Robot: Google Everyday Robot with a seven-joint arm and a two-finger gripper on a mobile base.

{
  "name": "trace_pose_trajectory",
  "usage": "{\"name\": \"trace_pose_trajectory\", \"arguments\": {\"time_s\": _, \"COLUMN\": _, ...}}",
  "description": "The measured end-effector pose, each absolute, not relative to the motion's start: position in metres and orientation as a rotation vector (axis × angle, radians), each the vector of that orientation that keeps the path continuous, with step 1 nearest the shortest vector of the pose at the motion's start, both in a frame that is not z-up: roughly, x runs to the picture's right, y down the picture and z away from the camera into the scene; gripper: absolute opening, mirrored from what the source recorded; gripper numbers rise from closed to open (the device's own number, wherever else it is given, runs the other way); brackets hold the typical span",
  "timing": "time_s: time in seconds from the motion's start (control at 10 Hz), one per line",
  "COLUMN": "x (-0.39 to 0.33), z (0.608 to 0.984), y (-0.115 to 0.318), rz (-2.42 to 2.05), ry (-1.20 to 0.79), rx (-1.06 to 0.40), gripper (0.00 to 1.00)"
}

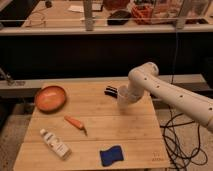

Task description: Pick up the ceramic cup

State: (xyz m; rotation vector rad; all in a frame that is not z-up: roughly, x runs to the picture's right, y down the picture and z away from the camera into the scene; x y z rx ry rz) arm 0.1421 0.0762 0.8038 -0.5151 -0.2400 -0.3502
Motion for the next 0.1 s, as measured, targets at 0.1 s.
{"name": "trace_pose_trajectory", "arguments": {"time_s": 0.1, "x": 0.1423, "z": 0.7973, "y": 0.0703, "rz": -0.354, "ry": -0.243, "rx": -0.515, "gripper": 0.04}}
